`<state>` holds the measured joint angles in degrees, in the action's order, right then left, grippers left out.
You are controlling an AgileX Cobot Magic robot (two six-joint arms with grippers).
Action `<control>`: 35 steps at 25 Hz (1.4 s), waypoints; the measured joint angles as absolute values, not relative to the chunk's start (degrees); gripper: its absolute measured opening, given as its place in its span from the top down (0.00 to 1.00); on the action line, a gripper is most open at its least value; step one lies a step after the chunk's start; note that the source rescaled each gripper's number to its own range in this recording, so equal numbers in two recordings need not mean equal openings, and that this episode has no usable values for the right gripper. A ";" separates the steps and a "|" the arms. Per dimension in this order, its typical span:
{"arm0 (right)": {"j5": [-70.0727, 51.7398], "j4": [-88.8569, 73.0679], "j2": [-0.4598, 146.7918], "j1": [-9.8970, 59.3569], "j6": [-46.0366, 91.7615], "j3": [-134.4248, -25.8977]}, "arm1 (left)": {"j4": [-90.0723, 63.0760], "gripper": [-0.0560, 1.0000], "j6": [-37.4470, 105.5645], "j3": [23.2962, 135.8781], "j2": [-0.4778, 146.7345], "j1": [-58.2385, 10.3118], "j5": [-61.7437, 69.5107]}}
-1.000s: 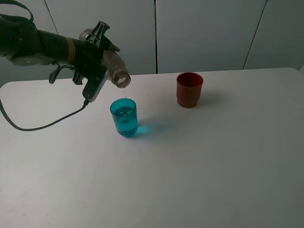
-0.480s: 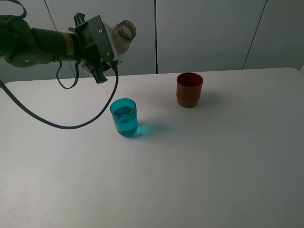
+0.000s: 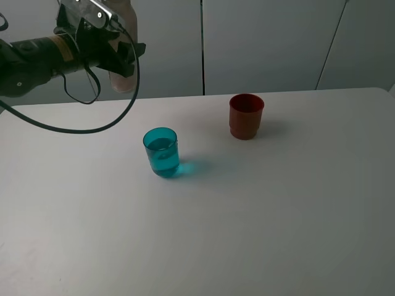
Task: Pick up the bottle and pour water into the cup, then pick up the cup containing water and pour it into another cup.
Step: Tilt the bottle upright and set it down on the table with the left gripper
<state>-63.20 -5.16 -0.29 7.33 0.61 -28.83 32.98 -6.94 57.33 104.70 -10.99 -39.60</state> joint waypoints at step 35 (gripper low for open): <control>-63.20 -5.16 -0.29 7.33 0.61 -28.83 | 34.32 0.95 -6.48 48.18 127.16 8.48 -69.99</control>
<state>-63.20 -5.16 -0.29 7.33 0.61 -28.83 34.32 -6.48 48.18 127.16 8.48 -69.99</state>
